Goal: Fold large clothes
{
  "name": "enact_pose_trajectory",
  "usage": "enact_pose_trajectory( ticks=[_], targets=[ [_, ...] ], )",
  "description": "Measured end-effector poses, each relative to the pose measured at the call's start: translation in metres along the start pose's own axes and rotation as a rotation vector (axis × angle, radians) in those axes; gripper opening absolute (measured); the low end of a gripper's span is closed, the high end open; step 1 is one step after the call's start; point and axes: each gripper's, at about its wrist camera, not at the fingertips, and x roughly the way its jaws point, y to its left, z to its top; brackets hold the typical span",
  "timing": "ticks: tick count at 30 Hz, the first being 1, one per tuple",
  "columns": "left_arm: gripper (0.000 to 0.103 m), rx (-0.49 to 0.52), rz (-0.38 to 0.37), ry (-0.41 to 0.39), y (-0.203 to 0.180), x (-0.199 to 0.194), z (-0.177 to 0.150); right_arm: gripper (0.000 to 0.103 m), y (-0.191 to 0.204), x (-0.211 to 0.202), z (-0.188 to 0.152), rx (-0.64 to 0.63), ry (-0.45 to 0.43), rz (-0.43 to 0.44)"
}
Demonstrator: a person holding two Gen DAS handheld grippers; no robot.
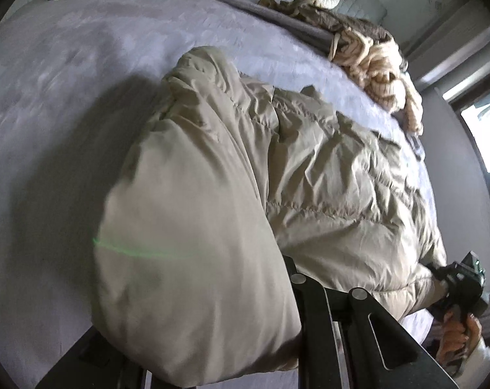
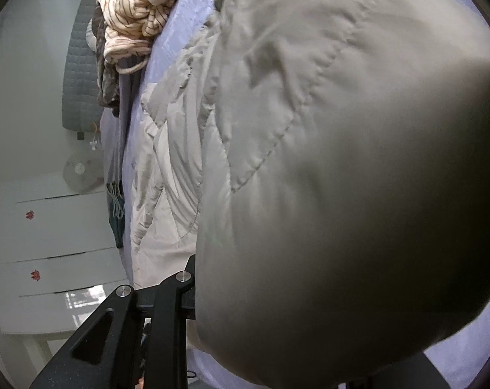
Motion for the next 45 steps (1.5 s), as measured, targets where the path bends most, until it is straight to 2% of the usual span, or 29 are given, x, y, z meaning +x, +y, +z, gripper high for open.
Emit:
enact_pose_trajectory(
  ticks=[2,5,10,14,19,22,25,26,31,34,36,37,39,41,45],
  targets=[
    [0.021,-0.006,0.014,0.02,0.005,-0.004,-0.017,0.027,-0.01,-0.007,-0.014,0.005,0.023,-0.002],
    [0.023,-0.069,0.035,0.061,0.017,-0.007,-0.042,0.027,-0.021,-0.015,-0.032,0.008,0.054,-0.003],
    [0.045,-0.142,0.124,0.056,0.03,-0.017,-0.059,0.033,-0.031,-0.021,-0.044,0.027,0.073,-0.01],
    [0.045,-0.143,0.174,0.05,0.034,-0.035,-0.068,0.044,-0.028,-0.028,-0.044,0.009,0.098,-0.07],
    [0.045,-0.123,0.28,0.011,0.031,-0.068,-0.081,0.045,-0.012,-0.047,-0.049,-0.065,0.112,-0.168],
    [0.045,-0.124,0.367,-0.045,0.031,-0.085,-0.08,0.04,-0.002,-0.059,-0.055,-0.133,0.11,-0.2],
    [0.045,-0.133,0.355,-0.069,0.029,-0.092,-0.072,0.034,0.007,-0.068,-0.063,-0.2,0.123,-0.218],
    [0.045,-0.127,0.356,-0.068,0.025,-0.09,-0.069,0.032,0.009,-0.069,-0.064,-0.184,0.118,-0.228],
    [0.045,-0.077,0.35,-0.066,0.015,-0.073,-0.063,0.03,0.021,-0.072,-0.077,-0.256,0.198,-0.184],
    [0.045,-0.063,0.401,0.028,0.027,-0.037,-0.062,0.03,0.033,-0.075,-0.082,-0.316,0.224,-0.155],
    [0.046,-0.098,0.386,0.088,0.04,-0.019,-0.066,0.03,0.04,-0.077,-0.078,-0.344,0.196,-0.178],
    [0.052,-0.117,0.385,0.092,0.043,-0.016,-0.068,0.03,0.041,-0.08,-0.073,-0.348,0.165,-0.207],
    [0.056,-0.14,0.418,0.072,0.042,-0.021,-0.068,0.03,0.035,-0.083,-0.062,-0.321,0.108,-0.285],
    [0.056,-0.148,0.427,0.072,0.037,-0.027,-0.07,0.03,0.023,-0.084,-0.049,-0.269,0.078,-0.327],
    [0.056,-0.148,0.449,0.075,0.022,-0.046,-0.079,0.03,-0.005,-0.087,-0.038,-0.165,0.075,-0.317]
  ],
)
